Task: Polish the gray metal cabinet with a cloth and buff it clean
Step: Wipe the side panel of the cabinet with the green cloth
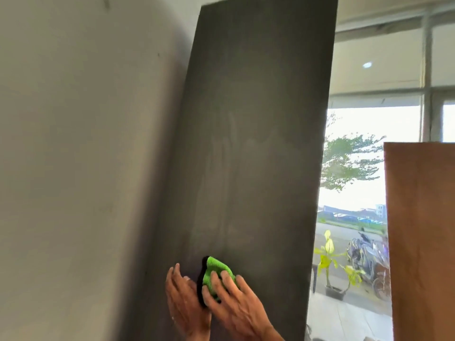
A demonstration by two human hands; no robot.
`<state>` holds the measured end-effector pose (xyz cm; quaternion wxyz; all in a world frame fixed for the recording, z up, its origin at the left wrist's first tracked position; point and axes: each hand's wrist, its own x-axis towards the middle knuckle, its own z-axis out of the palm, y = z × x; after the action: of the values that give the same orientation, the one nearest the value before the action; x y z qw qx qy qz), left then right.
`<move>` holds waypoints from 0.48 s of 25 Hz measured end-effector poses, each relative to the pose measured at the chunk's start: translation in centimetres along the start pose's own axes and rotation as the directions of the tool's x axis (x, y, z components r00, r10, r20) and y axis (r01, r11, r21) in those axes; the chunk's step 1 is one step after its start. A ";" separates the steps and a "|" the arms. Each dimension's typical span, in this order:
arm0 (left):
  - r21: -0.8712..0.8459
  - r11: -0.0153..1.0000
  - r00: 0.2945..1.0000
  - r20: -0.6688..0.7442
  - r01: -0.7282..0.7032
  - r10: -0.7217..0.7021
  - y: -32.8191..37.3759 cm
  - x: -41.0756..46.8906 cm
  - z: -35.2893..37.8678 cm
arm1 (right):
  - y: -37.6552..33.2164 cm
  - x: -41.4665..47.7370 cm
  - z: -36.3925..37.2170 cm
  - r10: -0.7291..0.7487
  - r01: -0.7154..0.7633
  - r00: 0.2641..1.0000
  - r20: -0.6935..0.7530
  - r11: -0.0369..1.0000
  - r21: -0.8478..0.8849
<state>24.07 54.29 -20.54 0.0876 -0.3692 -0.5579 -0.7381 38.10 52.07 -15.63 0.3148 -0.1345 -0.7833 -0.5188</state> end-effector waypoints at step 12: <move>-0.337 0.929 0.986 0.010 -0.151 0.164 38.8 36.2 -0.9 | 34.9 38.2 -11.8 0.218 -0.232 0.970 -0.104 0.963 -0.140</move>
<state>18.83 49.68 32.07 0.0718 -0.4364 -0.3942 -0.8057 31.81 51.87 37.11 0.3945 -0.2234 -0.7069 -0.5429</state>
